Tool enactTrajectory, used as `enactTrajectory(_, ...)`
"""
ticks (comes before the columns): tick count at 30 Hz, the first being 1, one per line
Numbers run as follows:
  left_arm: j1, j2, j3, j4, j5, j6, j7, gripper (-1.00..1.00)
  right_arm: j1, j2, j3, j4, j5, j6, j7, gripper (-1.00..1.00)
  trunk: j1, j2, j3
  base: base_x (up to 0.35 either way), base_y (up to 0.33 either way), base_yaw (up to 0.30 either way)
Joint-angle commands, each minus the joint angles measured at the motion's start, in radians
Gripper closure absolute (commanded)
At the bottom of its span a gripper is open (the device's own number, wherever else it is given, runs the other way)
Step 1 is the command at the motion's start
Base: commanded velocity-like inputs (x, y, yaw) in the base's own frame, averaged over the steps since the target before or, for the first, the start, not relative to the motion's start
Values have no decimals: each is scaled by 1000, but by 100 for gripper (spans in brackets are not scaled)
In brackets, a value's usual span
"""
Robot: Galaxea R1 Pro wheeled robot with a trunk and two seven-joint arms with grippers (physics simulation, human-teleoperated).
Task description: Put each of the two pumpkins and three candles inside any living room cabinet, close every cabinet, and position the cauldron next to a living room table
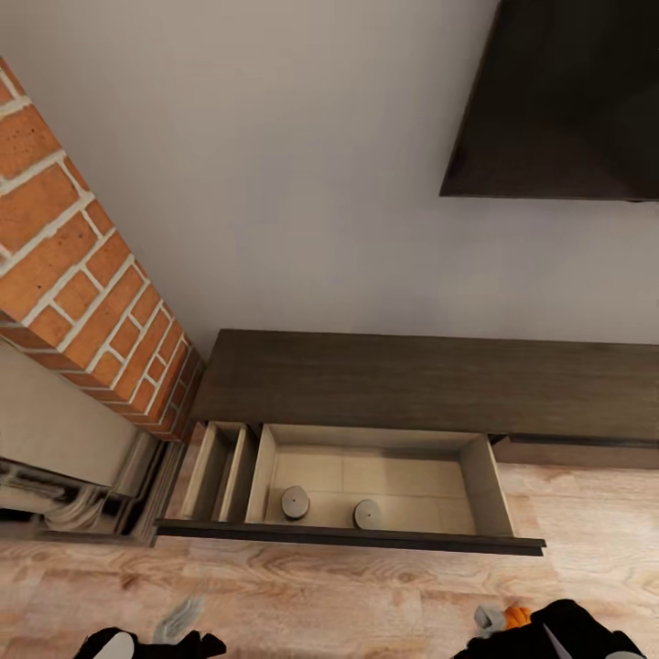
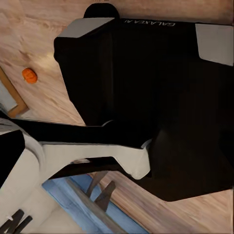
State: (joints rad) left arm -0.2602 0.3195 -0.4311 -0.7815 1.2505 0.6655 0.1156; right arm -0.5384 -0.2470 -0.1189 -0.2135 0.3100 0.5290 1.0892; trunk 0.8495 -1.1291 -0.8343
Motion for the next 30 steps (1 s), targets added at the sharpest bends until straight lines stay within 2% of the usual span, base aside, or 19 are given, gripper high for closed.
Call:
enactTrajectory(1, -1, -2, -4, 18, 1, -8, 11, -100, 0, 10, -8, 2, 7, -7, -23, -100, -4, 7, 3, 0, 0, 0)
enactTrajectory(2, -1, -6, -3, 72, -12, -42, 13, -100, 1, 37, -8, 26, 3, -46, -129, -100, -8, 14, 6, 0, 0, 0)
enactTrajectory(4, -1, -7, -3, 103, -16, -77, 13, -100, 1, 65, -8, 46, 7, -60, -192, -100, -12, 21, 9, 0, 0, 0)
enactTrajectory(5, -1, -8, -3, 134, -18, -107, 13, -100, 1, 126, -8, 62, 12, -71, -267, -100, -12, 21, 9, 0, 0, 227)
enactTrajectory(6, -1, -8, -3, 137, -17, -109, 13, -100, 1, 134, -8, 64, 13, -72, -289, -100, -12, 21, 9, 0, 0, 261)
enactTrajectory(9, -1, -8, -3, 149, -15, -111, 13, -100, 1, 140, -8, 66, 11, -87, -328, -100, -12, 21, 9, 0, 0, 280)
enactTrajectory(12, -1, -8, -2, 189, -14, -112, 12, -100, 1, 142, -8, 82, 5, -138, -394, -100, -12, 21, 9, 0, 0, 294)
enactTrajectory(16, -1, -8, 1, 231, -13, -112, 12, -100, 1, 147, -8, 118, 1, -202, -513, -100, -12, 21, 9, 0, 0, 298)
enactTrajectory(20, -1, -10, 1, 268, -13, -113, 12, -100, 1, 186, -10, 137, -1, -232, -648, -100, -12, 21, 9, 0, 0, 299)
enactTrajectory(23, -1, -17, 1, 281, -13, -115, 12, -100, 1, 198, -10, 139, 0, -240, -694, -100, -12, 21, 9, 0, 0, 300)
enactTrajectory(27, -1, -41, 2, 340, -13, -159, 12, -100, 1, 206, -11, 140, -1, -270, -747, -100, -12, 21, 9, 0, 0, 300)
enactTrajectory(29, -1, -86, -1, 407, -14, -248, 12, -100, 1, 213, -11, 141, -4, -287, -785, -100, -12, 21, 9, 0, 0, 300)
enactTrajectory(30, -1, -88, -1, 411, -14, -253, 12, -100, 1, 214, -11, 141, -4, -288, -788, -100, -12, 21, 9, 0, 0, 300)
